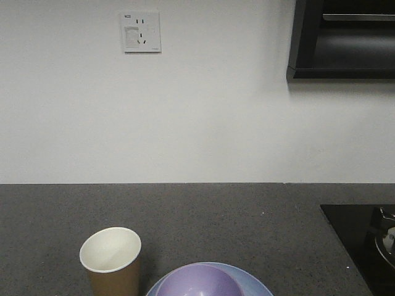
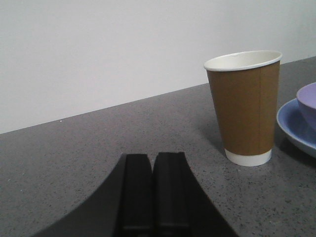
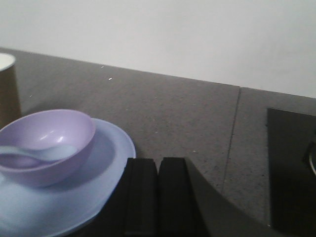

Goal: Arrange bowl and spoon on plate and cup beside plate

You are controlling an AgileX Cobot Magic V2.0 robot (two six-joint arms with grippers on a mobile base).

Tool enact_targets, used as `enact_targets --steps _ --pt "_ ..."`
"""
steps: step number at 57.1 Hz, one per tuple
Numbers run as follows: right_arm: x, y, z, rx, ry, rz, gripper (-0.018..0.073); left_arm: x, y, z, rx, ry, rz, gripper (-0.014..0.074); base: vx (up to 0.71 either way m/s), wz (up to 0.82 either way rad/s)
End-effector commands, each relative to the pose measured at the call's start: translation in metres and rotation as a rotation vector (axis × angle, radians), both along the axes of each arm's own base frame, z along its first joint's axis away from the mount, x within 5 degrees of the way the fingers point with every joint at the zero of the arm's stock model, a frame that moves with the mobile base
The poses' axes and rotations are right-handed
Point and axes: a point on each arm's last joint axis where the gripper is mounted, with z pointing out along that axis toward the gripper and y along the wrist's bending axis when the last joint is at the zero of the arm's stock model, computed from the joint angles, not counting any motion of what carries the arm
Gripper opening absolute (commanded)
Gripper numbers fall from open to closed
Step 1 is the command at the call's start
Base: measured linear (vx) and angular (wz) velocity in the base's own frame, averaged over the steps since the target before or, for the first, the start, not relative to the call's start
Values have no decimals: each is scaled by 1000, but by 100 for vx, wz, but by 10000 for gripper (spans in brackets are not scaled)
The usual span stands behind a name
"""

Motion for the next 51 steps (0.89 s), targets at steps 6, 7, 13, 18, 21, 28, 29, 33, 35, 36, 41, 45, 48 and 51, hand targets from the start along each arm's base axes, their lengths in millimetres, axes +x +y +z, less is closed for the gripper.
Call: enact_targets --steps 6,7,13,18,21,28,29,33,35,36,41,45,48,51 --pt "-5 -14 -11 77 -153 -161 -9 -3 1 17 -29 -117 1 -6 0 0" --pt "-6 -15 -18 81 -160 -173 -9 -3 1 17 -29 -117 1 -6 0 0" --pt "-12 -18 -47 111 -179 -212 -9 -3 1 17 -29 -117 1 -6 0 0" --pt "-17 -19 -71 139 -201 -223 -9 -3 1 17 -29 -117 1 -6 0 0" --pt "-20 -20 -77 138 -198 -225 -9 -3 1 17 -29 -117 1 -6 0 0" --pt "-24 -20 -76 119 -221 -229 -9 -3 1 17 -29 -117 1 -6 0 0" --pt "-23 -20 -75 118 -225 -232 -9 -3 1 17 -29 -117 1 -6 0 0" --pt "-23 -21 -74 128 -239 -251 -9 -3 1 17 -29 -117 1 -6 0 0" --pt "-23 -22 -73 136 -246 -262 -9 -3 1 17 -29 -117 1 -6 0 0" --pt "-23 -22 -72 143 -253 -269 -9 -3 1 17 -29 -117 1 -6 0 0" --pt "-23 -24 -72 178 -260 -294 -9 -3 1 17 -29 -117 1 -6 0 0" --pt "-23 -24 -72 185 -260 -302 -9 -3 1 17 -29 -117 1 -6 0 0" --pt "-23 -24 -72 183 -260 -302 -9 -3 1 17 -29 -117 1 -6 0 0" --pt "-23 -24 -72 182 -260 -302 -9 -3 1 17 -29 -117 1 -6 0 0"
